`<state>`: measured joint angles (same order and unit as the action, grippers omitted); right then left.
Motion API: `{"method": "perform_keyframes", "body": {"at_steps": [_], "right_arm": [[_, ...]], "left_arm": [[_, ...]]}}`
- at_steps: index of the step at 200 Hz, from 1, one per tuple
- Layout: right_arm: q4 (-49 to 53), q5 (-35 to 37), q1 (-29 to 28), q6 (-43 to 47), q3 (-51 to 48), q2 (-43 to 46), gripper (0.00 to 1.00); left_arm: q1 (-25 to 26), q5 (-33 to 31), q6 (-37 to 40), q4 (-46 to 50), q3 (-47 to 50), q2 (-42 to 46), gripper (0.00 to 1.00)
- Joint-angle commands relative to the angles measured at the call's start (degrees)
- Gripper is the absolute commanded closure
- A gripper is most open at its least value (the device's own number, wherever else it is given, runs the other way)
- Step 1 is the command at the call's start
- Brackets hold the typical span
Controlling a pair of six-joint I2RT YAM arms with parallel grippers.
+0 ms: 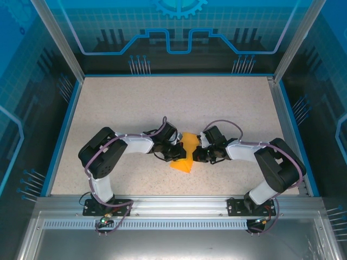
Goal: Fold a paper plane with a square sheet of paper (pick it up from the middle)
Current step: Fold the triangle a second time at the center of the table.
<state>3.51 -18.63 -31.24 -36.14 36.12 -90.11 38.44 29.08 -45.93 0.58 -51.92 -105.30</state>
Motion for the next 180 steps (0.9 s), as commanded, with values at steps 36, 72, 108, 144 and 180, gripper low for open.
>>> {"method": "perform_keyframes", "body": {"at_steps": [36, 72, 108, 144, 180], "right_arm": [[4.3, 2.2, -1.0, 0.9, -0.2, -0.1, 0.96], [4.5, 2.3, -1.1, 0.7, 0.9, 2.6, 0.94], [4.4, 2.3, -1.4, -0.5, 0.7, 7.3, 0.89], [2.1, 0.5, -3.4, -4.0, -1.6, 11.7, 0.89], [0.6, 1.0, -7.4, -7.0, -4.1, 13.7, 0.91]], "left_arm": [[0.3, -3.5, 3.4, 0.1, 1.0, -3.4, 0.97], [0.3, -3.8, 4.1, 0.0, 1.2, -5.5, 0.97], [0.2, -3.8, 4.2, -0.3, 1.4, -6.6, 0.97], [0.2, -3.5, 4.0, -0.8, 1.3, -7.2, 0.97], [0.2, -3.4, 3.6, -1.3, 1.8, -7.3, 0.97]]}}
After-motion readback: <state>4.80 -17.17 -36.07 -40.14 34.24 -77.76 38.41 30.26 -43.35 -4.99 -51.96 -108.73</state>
